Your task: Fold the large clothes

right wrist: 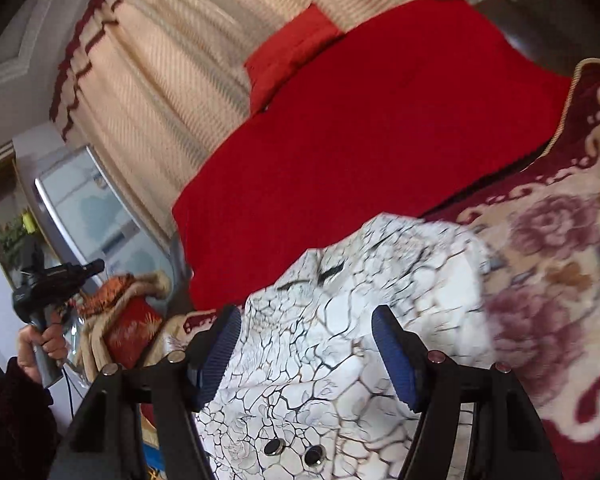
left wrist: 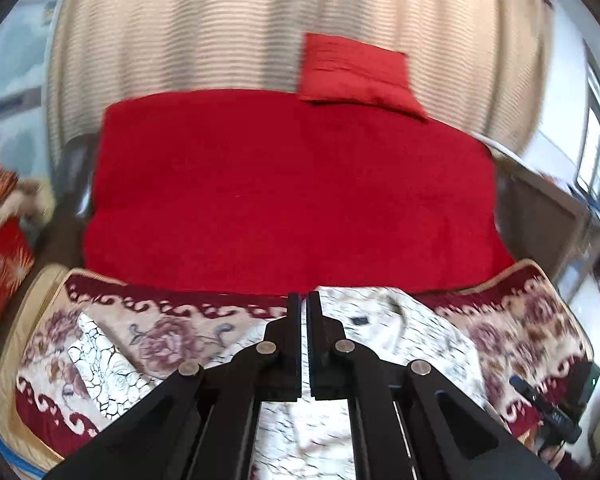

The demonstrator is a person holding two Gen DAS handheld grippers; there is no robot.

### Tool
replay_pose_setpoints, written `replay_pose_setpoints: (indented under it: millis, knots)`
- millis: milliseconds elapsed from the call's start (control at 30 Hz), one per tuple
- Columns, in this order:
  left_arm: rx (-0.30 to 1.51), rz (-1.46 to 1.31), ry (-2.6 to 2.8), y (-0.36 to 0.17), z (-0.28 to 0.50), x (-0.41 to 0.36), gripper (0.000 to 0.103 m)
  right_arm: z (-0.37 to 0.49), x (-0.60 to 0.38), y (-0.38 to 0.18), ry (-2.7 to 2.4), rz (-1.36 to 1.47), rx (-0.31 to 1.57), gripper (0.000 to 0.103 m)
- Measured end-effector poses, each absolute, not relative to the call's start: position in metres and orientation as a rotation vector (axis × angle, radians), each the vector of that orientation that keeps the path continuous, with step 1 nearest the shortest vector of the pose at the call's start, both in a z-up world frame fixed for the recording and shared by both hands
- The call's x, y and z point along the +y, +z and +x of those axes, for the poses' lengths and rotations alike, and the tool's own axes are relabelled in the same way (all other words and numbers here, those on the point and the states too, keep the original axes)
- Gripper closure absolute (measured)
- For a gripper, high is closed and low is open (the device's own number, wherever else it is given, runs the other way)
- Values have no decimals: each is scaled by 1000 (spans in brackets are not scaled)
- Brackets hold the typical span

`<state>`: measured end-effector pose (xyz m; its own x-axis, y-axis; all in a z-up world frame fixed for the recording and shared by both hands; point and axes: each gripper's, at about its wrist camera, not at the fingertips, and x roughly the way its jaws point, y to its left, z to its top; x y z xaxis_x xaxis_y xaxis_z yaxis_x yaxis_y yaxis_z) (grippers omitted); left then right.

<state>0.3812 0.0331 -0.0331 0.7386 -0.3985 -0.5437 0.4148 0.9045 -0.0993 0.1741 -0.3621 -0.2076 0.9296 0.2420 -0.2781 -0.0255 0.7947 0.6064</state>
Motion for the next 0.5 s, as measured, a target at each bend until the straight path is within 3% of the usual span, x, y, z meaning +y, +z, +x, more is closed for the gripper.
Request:
replay_pose_setpoints:
  millis: [33,67,133,167,200,300,500]
  knots:
    - [603,44,-443,-32,378,31,100,167,-367,-205,145,641,349,30]
    - [615,49,-434,-33,376,32,94,158,-373,-203,143,647,344,29]
    - [654,45,-354,-40,377,51,52,146,-380,-203,151,658,347,29]
    - [671,30,-298,-47,381,67,18,144,-383,-204,153,662,355,29]
    - [683,0,-238,-56,385,92,10,142,-385,-206,153,666,365,29]
    - [733,-104,-88,-82,397,167,10,143,-385,-217,160,688,403,29]
    - [885,-558,149,-188,428,325,10,168,-357,-229,196,656,480,29]
